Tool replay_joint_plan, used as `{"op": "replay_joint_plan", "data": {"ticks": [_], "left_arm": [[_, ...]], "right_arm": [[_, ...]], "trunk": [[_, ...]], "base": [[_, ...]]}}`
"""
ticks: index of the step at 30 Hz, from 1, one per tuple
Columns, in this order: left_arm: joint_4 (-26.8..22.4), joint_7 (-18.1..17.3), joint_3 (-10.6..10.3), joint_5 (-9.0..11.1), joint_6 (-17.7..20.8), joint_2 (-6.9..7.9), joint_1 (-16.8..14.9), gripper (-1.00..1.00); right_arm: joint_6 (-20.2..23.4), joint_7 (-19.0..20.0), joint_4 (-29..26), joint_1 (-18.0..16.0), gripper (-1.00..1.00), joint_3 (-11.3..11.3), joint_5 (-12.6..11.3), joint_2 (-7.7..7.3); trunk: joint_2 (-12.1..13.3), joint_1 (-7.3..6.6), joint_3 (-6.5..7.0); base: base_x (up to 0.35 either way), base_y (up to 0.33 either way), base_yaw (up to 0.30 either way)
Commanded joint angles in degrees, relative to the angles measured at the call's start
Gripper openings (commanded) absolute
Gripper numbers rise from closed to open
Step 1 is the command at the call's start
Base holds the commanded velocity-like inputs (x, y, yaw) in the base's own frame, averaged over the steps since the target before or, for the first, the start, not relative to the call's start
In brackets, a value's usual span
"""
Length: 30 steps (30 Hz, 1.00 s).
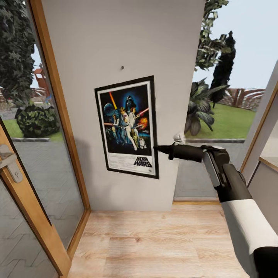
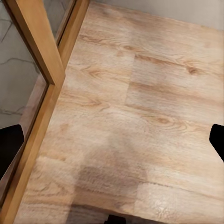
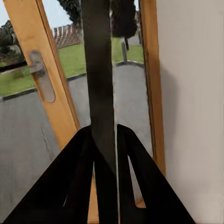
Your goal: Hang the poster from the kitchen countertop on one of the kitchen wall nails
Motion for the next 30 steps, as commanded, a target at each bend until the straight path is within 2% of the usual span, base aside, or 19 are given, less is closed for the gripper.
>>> {"op": "replay_joint_plan", "data": {"ticks": [1,7,14,23,30], "left_arm": [[-0.05,-0.39,0.2,-0.03,-0.06,-0.04,-0.01,1.0],[-0.05,-0.39,0.2,-0.03,-0.06,-0.01,-0.01,1.0],[-0.05,-0.39,0.2,-0.03,-0.06,0.0,-0.01,1.0],[-0.03,-0.39,0.2,-0.04,-0.06,-0.04,-0.01,1.0],[-0.02,-0.39,0.2,-0.04,-0.06,-0.07,-0.01,1.0]], "right_arm": [[1.78,-0.01,0.07,-2.78,-1.0,1.39,-0.21,0.04],[2.93,-0.07,-0.11,-6.38,-1.0,2.53,-0.32,0.48],[2.71,-0.05,-0.26,-7.84,-1.0,2.69,-1.24,1.6],[-2.18,1.44,-0.17,-7.95,-1.0,2.5,-1.48,1.87],[-3.57,1.32,0.45,-7.76,-1.0,2.31,-4.35,2.21]], "trunk": [[-0.1,0.03,-0.09],[-0.1,0.03,-0.09],[-0.1,0.03,-0.09],[-0.1,0.03,-0.09],[-0.1,0.03,-0.09]], "base": [[0.0,0.0,0.0],[0.0,0.0,0.0],[0.0,0.0,0.0],[0.0,0.0,0.0],[0.0,0.0,0.0]]}}
